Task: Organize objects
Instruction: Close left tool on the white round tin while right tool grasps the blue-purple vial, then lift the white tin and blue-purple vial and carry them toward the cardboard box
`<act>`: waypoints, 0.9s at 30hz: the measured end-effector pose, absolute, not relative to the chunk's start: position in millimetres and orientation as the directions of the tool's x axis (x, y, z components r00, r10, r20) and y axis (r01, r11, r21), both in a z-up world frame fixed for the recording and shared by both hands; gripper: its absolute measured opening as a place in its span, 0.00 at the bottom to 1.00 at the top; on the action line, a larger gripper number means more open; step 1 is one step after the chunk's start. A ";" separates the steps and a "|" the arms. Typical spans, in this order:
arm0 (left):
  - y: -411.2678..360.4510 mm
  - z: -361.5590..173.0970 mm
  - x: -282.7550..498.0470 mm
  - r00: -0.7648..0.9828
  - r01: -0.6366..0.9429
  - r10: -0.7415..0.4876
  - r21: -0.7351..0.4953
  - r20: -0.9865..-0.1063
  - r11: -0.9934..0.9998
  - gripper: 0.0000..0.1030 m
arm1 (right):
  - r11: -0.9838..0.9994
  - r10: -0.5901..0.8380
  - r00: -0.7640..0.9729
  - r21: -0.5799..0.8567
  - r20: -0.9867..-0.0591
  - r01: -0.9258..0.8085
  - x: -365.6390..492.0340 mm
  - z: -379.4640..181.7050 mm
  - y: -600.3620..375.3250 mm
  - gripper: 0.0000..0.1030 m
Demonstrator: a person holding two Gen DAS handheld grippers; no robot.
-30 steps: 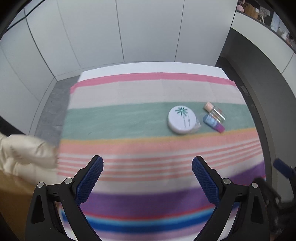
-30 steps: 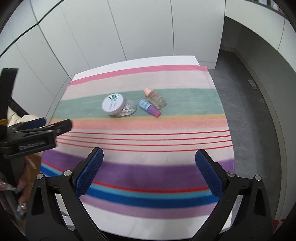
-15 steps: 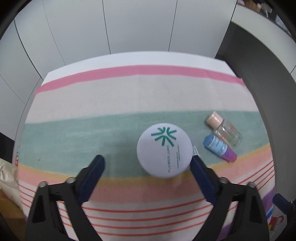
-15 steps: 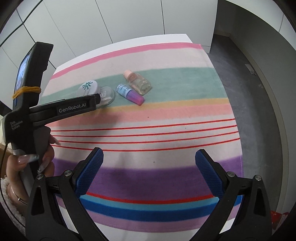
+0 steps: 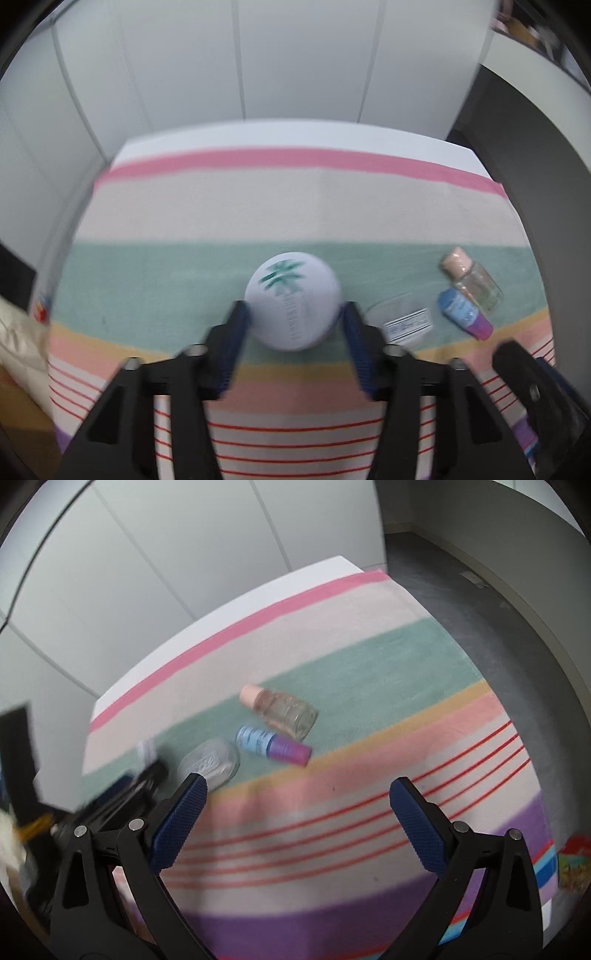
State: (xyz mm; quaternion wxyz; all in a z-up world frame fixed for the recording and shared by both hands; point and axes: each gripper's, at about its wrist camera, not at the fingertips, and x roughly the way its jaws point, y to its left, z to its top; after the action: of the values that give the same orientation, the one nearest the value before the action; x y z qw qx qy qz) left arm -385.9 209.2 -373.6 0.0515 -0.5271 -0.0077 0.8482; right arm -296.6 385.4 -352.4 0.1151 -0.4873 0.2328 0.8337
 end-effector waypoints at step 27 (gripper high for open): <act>186.4 -382.7 -387.4 -0.477 -0.059 0.035 -0.008 -0.878 -0.998 0.56 | -0.955 0.106 -0.547 0.068 -0.831 -0.288 -317.7 -379.2 356.9 0.57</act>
State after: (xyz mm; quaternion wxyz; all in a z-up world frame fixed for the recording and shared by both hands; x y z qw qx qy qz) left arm -387.4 186.4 -382.7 0.0273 -0.5108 0.0114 0.8592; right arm -317.7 356.9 -379.2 0.1127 -0.4626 0.0985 0.8738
